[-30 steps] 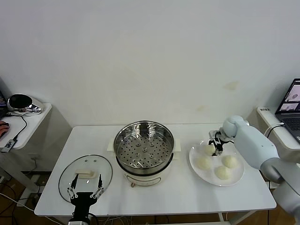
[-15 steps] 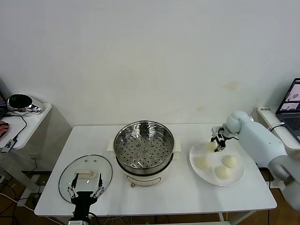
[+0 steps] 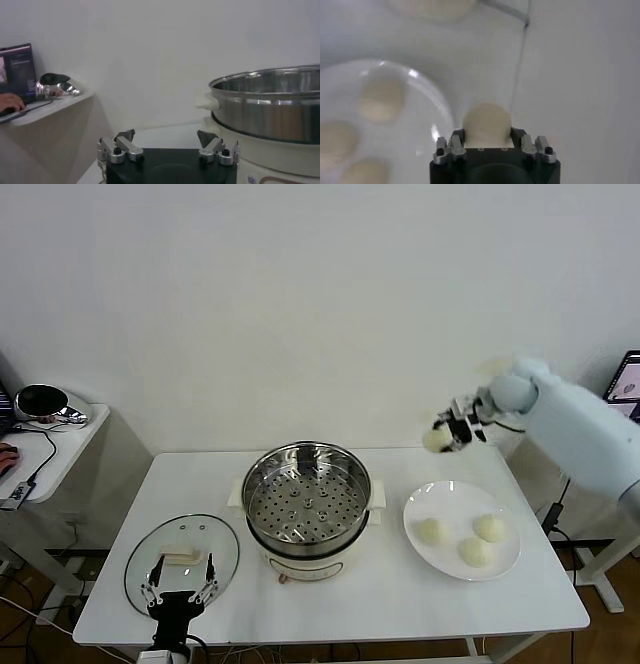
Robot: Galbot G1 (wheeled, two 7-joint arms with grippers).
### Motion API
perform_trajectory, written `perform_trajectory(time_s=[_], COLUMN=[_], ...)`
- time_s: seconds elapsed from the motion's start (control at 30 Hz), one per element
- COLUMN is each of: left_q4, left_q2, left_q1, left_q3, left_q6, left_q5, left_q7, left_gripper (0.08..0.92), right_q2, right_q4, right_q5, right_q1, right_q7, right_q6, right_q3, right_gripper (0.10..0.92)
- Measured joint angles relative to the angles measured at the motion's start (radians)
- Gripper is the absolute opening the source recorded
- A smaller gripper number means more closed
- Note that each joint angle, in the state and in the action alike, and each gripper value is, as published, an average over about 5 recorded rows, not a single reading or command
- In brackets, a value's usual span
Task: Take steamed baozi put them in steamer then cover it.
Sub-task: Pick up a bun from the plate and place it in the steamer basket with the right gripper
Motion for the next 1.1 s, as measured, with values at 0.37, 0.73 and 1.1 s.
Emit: perform_trajectory(time_s=[0.37,0.73,1.1], left_q4=[-0.003,-0.016,-0.020], left_q2=[-0.004,-0.008,-0.008], left_q1=[-0.004,-0.007,-0.005], left_q3=[-0.018,-0.031,-0.042], left_q6=[-0.004,-0.003,-0.003], left_q5=[-0.029,-0.040,-0.046], left_q7=[-0.004,-0.006,-0.006], left_gripper=[0.823,0.823,0.823], right_q2=[0.152,0.302,0.399], right_q4=[0.089,0.071,-0.021], right_q5=[0.133,0.031,-0.179], right_q1=[0.134,0.136,0.062], right_q7=[0.049,0.096,0.140], right_q6=[0.071,0.220,0.371], right_q3=[-0.199,-0.313,-0.322], right_gripper=[0.592,0.591,0.594])
